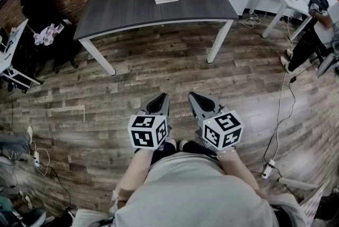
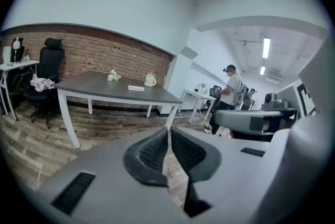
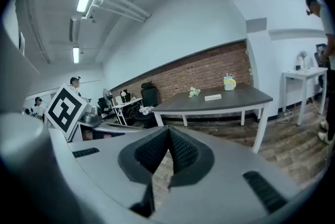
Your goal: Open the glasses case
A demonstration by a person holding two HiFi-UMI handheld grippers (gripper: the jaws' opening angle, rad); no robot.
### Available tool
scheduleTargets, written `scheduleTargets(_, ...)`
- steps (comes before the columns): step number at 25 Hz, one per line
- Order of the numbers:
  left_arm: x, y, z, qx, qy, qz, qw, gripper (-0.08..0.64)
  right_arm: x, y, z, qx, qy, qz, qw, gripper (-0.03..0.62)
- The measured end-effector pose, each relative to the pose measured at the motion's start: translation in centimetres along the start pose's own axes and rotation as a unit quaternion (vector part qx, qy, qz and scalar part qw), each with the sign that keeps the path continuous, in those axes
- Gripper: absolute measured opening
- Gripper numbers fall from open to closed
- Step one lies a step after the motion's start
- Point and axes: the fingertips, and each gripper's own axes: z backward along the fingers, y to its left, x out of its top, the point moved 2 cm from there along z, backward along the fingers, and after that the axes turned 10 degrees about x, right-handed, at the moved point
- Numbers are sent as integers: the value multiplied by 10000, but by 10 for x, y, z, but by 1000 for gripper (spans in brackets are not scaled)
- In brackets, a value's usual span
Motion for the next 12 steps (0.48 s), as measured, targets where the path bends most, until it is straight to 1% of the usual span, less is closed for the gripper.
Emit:
scheduleTargets(4, -1, 5, 0, -3, 39, -14, 10000, 37, -2, 3, -2, 37, 6, -52, 10000, 5)
scheduleTargets(8, 1, 6, 1, -97, 32, 13, 9999, 37, -4, 6, -6, 95, 44, -69, 9999, 5)
scheduleTargets(12, -2, 4, 3, -191, 59, -24, 9998, 37, -8, 7, -6, 44, 82, -93, 9999, 4)
